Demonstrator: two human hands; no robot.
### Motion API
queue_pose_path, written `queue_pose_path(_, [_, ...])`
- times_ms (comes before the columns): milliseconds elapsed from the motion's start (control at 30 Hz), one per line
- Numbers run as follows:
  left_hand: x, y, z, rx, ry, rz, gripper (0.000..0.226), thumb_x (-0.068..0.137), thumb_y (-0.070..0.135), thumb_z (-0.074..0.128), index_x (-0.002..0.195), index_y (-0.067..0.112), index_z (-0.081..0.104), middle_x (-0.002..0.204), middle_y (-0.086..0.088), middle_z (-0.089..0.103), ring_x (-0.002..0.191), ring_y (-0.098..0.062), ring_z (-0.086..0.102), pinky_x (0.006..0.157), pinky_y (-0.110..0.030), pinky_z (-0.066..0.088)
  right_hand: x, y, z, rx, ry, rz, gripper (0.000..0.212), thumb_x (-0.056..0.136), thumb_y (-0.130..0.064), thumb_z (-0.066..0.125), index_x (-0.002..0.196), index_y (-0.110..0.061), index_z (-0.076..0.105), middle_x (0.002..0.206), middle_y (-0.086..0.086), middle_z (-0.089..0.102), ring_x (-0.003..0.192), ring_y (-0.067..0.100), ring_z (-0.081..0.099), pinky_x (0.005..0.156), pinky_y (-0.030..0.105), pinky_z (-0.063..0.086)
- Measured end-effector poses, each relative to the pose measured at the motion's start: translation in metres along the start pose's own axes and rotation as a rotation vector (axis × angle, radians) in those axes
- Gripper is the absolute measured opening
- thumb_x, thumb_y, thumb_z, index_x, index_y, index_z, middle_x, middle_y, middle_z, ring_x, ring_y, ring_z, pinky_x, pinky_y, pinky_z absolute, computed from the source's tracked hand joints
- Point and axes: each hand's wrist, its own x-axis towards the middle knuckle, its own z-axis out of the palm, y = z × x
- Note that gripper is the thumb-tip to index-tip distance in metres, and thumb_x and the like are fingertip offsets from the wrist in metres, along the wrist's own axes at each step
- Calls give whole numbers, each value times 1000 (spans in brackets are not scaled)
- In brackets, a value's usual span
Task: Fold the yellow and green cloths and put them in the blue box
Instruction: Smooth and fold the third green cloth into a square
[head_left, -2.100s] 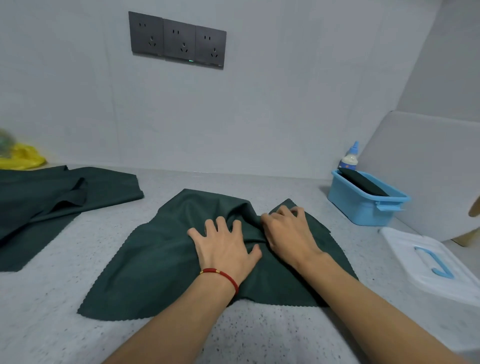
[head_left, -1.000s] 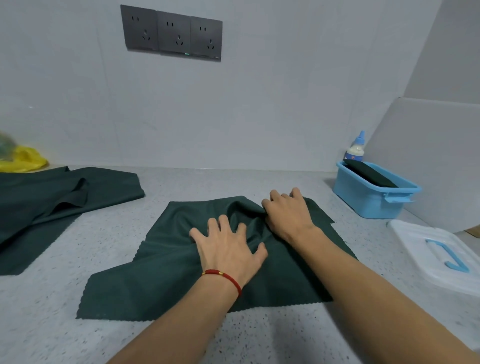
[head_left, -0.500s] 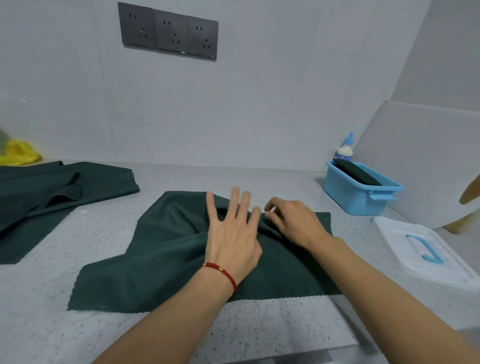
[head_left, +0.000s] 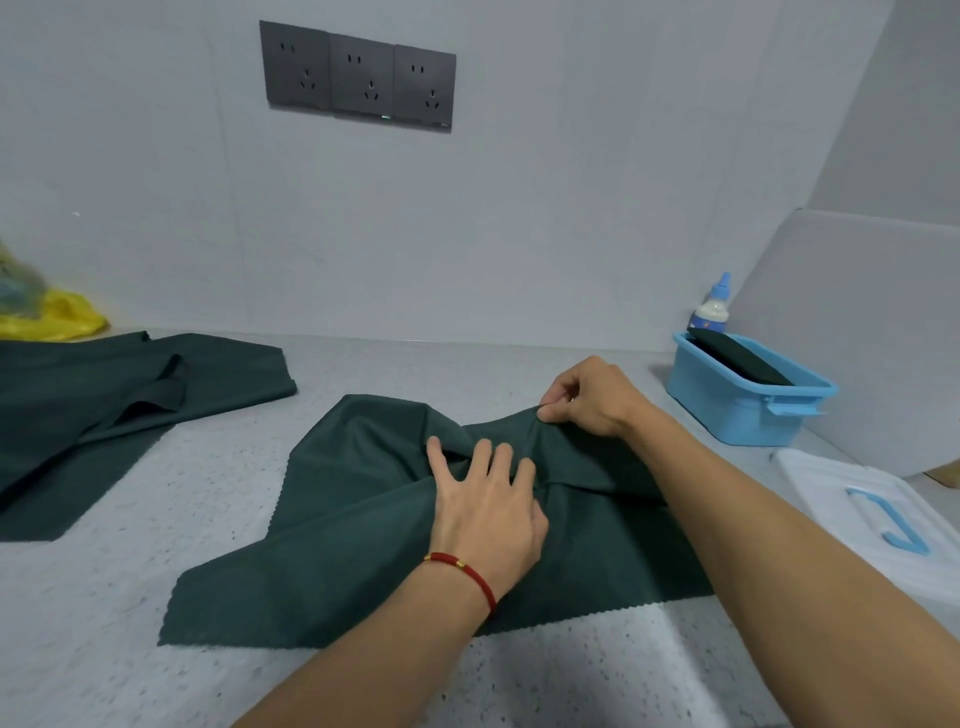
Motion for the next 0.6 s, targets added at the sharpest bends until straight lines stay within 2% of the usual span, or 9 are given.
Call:
queue_pose_path(67, [0, 0, 2, -20, -5, -12, 41, 97, 39, 34, 128, 23, 54, 130, 0, 51, 127, -23, 43, 109, -76, 7, 6, 1, -4, 107, -46, 41, 8, 79, -20, 87, 76, -20, 80, 79, -6, 77, 86, 13, 71, 81, 26, 57])
queue_pose_path(167, [3, -1, 4, -22, -16, -32, 45, 98, 37, 33, 139, 23, 46, 141, 0, 45, 138, -24, 35, 108, -78, 3, 15, -5, -12, 183, -129, 98, 5, 80, -14, 85, 77, -17, 81, 83, -3, 79, 89, 16, 72, 79, 28, 59])
queue_pose_path(233, [3, -1, 6, -27, -36, -39, 51, 99, 36, 32, 148, 22, 38, 152, -2, 37, 148, -26, 24, 107, -78, -1, 20, -9, -20, 217, -180, 158, 5, 79, -14, 85, 77, -17, 82, 83, -4, 78, 86, 15, 69, 74, 26, 55])
queue_pose_path(333, [4, -1, 9, -41, -62, -27, 62, 99, 35, 31, 158, 24, 18, 167, -3, 15, 156, -26, 1, 106, -78, -7, 31, -14, -27, 203, -119, 239, 2, 77, -14, 82, 78, -16, 81, 87, -1, 77, 90, 18, 66, 79, 35, 55])
queue_pose_path(400, [5, -2, 11, -41, -76, 14, 66, 98, 36, 31, 160, 28, 9, 170, -1, 0, 156, -24, -12, 106, -78, -11, 40, -16, -26, 48, 48, 196, 4, 80, -16, 77, 83, -15, 80, 92, 1, 76, 96, 21, 67, 92, 41, 55])
queue_pose_path(467, [5, -1, 12, -43, -115, 59, 64, 97, 37, 29, 159, 33, 15, 170, 2, -3, 155, -23, -17, 106, -77, -14, 47, -22, -22, -133, 382, 34, 6, 89, -19, 71, 87, -18, 77, 94, 0, 73, 99, 25, 64, 94, 42, 47])
queue_pose_path(533, [4, -2, 13, -41, -151, 44, 60, 96, 40, 23, 156, 34, 26, 169, 4, 11, 156, -24, -7, 105, -77, -13, 47, -26, -15, -197, 806, -255, 11, 97, -21, 64, 93, -14, 71, 97, 2, 67, 97, 27, 56, 85, 39, 40])
queue_pose_path(567, [4, -3, 13, -49, -164, 13, 60, 95, 42, 20, 154, 35, 29, 166, 4, 20, 156, -26, 3, 105, -78, -11, 44, -27, -11, -163, 943, -395, 11, 99, -20, 61, 95, -12, 67, 97, 5, 64, 94, 27, 53, 81, 38, 38])
queue_pose_path(600, [4, -3, 11, -64, -177, -18, 61, 93, 43, 18, 152, 37, 31, 164, 5, 27, 153, -28, 13, 105, -78, -8, 37, -27, -5, -150, 983, -502, 11, 101, -18, 59, 96, -9, 64, 97, 8, 62, 92, 27, 51, 79, 38, 38])
